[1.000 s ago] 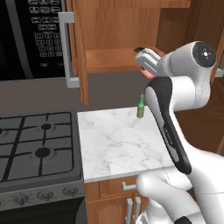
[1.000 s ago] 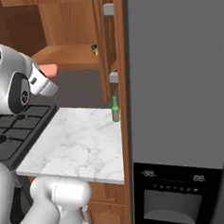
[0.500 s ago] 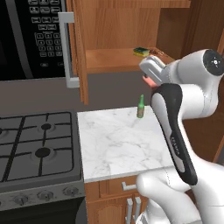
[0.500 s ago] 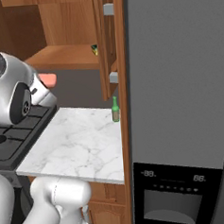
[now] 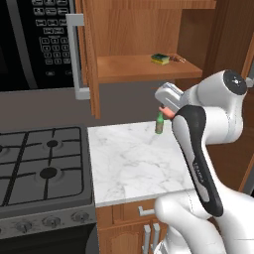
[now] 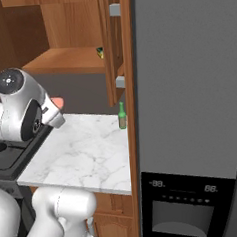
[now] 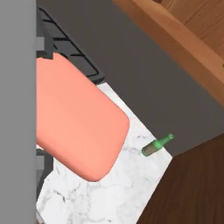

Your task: Pick the bar soap and sponge from the cabinet and place them on the counter.

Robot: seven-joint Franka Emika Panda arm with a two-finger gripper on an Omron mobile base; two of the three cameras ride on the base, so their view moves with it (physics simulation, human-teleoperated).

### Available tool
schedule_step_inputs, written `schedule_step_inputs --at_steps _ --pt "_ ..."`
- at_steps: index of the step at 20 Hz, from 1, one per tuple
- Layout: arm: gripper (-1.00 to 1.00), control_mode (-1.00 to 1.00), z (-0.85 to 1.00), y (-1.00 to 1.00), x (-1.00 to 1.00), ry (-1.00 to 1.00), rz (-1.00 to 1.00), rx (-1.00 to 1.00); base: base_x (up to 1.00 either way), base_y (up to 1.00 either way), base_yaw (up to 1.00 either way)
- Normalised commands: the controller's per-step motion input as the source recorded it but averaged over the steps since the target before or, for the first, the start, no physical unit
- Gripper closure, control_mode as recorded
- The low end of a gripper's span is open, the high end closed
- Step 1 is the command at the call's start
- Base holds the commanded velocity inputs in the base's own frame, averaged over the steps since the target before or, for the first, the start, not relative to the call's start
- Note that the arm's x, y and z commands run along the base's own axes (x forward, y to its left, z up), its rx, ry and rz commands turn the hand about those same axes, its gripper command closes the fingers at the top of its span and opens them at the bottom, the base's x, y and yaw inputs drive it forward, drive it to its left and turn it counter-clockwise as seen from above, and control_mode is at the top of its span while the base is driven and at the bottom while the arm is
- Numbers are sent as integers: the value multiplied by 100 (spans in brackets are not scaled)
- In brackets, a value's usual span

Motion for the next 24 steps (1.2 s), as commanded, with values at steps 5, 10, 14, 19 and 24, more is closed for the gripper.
schedule_step_inputs --at_steps 5,10,14,19,24 --pt "100 -100 -41 4 0 5 2 -3 0 0 0" --pt "100 -100 -37 13 0 2 0 -8 0 0 0" --pt "100 -100 -27 0 -10 0 0 -7 0 0 0" --pt "100 -100 -29 0 -13 5 0 -1 0 0 0" --pt "100 -100 -52 0 21 11 4 -1 0 0 0"
